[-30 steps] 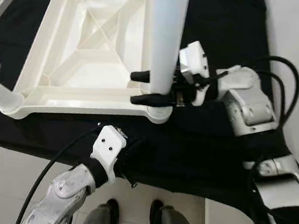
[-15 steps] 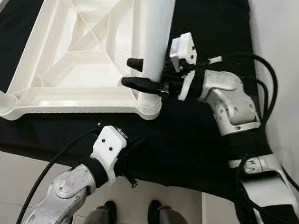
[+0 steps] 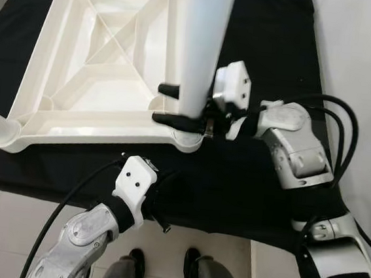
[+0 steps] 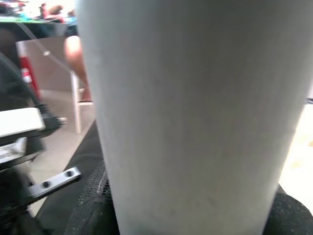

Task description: Building children table

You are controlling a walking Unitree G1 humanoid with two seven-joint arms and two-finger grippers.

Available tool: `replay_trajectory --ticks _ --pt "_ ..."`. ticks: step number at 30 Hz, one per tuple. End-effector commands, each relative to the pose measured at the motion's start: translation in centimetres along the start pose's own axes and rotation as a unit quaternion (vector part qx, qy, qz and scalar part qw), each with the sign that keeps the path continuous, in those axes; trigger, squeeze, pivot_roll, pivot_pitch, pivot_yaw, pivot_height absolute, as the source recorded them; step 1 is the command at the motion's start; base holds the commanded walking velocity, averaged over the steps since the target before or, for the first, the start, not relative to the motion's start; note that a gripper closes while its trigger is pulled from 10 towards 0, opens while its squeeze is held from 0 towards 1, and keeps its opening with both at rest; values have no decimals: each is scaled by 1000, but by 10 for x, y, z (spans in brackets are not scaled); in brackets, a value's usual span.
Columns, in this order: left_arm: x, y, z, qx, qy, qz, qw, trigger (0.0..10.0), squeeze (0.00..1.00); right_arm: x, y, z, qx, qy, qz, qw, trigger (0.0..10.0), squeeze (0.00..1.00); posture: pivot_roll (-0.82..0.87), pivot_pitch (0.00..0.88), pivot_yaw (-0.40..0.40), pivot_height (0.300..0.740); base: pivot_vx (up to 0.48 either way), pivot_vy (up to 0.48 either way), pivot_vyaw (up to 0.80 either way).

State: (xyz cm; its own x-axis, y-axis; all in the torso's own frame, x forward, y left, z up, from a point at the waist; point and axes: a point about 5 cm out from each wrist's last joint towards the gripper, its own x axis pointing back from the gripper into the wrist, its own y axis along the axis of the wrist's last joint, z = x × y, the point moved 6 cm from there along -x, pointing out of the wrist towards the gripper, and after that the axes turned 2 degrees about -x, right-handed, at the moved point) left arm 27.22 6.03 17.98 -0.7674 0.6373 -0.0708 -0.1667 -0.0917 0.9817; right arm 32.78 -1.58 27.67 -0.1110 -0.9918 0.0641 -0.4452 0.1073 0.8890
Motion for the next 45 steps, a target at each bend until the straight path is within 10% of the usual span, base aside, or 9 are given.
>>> replay_trajectory --ticks 1,13,33,37,40,42,45 --pt "2 -10 -3 8 -4 17 1000 10000 0 -8 -53 35 -88 65 67 992 10000 0 129 357 15 740 0 0 0" --pt "3 -10 -3 8 -2 17 1000 10000 0 -4 -48 23 -111 87 88 986 10000 0 128 360 10 740 0 0 0" --pt "3 -10 -2 8 -1 18 1000 10000 0 -1 -76 -5 -186 -107 108 971 10000 0 120 358 3 740 0 0 0" --pt "4 -11 -2 7 0 18 1000 10000 0 3 -99 0 -217 -199 147 944 10000 0 113 356 -7 740 0 0 0" --pt "3 -10 1 6 8 16 1000 10000 0 24 -122 14 -229 -449 183 844 10000 0 129 351 -17 740 0 0 0" --pt "3 -9 5 6 17 13 1000 10000 0 31 -124 24 -237 -508 181 808 10000 0 124 339 -9 740 0 0 0" --pt "4 -10 6 6 22 13 1000 10000 0 31 -125 16 -229 -527 175 800 10000 0 130 329 -11 740 0 0 0"
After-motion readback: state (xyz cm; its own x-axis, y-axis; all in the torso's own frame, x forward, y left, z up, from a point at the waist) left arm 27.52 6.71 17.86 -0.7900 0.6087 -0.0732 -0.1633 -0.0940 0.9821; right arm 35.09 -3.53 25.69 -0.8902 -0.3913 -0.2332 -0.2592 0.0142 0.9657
